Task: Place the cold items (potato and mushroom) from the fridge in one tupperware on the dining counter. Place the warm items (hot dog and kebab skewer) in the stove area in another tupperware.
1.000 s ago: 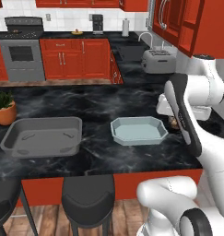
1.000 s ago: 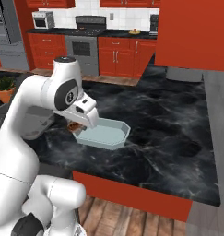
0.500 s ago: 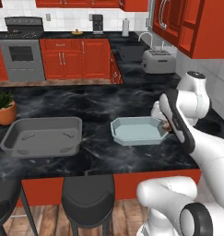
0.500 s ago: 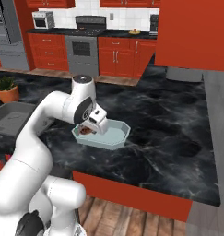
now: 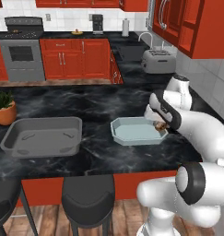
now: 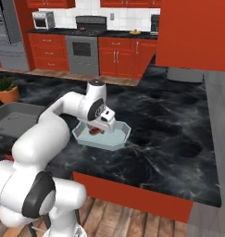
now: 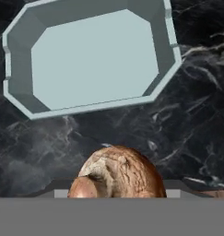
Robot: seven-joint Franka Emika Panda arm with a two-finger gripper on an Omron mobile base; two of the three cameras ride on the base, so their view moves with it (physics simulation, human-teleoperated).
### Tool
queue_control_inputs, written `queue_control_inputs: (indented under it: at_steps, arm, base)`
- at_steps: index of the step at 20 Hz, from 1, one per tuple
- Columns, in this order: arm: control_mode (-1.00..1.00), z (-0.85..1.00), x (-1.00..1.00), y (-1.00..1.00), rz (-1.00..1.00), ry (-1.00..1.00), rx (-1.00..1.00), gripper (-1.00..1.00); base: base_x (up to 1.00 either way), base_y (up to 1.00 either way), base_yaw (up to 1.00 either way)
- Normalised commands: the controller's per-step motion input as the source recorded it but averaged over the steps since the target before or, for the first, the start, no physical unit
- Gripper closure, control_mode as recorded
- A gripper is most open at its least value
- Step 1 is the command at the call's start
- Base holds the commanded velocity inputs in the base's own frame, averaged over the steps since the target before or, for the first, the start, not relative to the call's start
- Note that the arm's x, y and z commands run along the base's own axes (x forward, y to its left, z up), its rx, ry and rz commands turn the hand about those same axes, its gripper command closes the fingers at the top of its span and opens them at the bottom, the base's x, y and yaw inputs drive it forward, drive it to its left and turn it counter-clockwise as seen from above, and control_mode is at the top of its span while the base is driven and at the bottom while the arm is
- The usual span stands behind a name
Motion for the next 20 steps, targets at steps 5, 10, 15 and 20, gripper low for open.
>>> queue_control_inputs:
  at_steps: [5, 10, 15, 20]
  arm:
    - [-1.0, -0.45, 0.65, -0.08, 0.1, 0.07, 0.0, 1.0]
    - [-1.0, -0.51, 0.55, -0.13, 0.05, 0.04, 0.0, 1.0]
    - [-1.0, -0.51, 0.58, -0.05, 0.02, 0.04, 0.0, 1.0]
    - [-1.0, -0.43, 0.56, -0.02, 0.0, 0.05, 0.0, 1.0]
  base:
    - [0.0, 0.0, 0.0]
    - [0.0, 0.0, 0.0]
    - [0.0, 0.0, 0.0]
    - [0.0, 0.0, 0.0]
